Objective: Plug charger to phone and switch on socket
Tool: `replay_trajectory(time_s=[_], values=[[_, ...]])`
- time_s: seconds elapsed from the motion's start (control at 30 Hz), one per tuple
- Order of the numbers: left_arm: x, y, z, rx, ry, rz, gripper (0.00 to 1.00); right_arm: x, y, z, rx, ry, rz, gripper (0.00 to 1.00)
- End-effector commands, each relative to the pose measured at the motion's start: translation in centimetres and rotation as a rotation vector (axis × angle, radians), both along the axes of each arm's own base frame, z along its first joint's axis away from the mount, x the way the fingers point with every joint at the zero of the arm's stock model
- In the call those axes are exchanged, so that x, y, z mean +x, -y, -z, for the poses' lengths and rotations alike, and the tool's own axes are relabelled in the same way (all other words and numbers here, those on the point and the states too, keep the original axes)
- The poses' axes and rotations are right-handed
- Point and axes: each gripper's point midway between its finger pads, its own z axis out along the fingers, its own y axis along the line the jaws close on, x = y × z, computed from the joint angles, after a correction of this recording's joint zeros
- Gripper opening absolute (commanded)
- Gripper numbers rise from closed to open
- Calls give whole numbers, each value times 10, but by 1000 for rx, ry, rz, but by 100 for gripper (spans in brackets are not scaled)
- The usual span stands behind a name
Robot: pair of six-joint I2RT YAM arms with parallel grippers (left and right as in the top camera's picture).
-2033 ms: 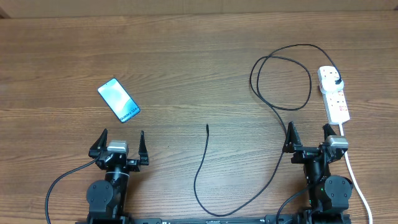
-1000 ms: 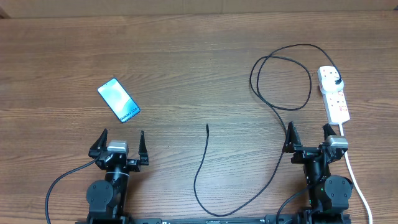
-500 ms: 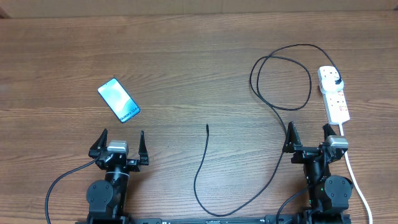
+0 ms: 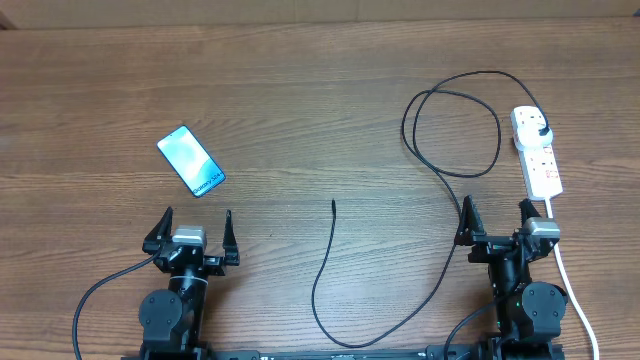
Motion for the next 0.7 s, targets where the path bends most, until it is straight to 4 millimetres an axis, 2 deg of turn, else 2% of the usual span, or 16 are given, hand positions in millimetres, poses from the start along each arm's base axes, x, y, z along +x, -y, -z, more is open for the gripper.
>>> replay_trajectory(time_s=[0.0,0.3,0.47,0.57,0.67], values=[[0,-1,0,-7,6,-4,100,0,-1,2,-4,5,-2,100],[-3,-1,-4,-78,-17,-10,100,0,-1,2,-4,5,-2,100],[-17,-1,-54,-83,21,-6,100,0,-1,2,-4,5,-2,100],[-26,-4,-72,-82,18,-22,99,0,-1,2,-4,5,-2,100],[-32,-6,-82,-83,-13,-30,99,0,-1,2,-4,5,-2,100]])
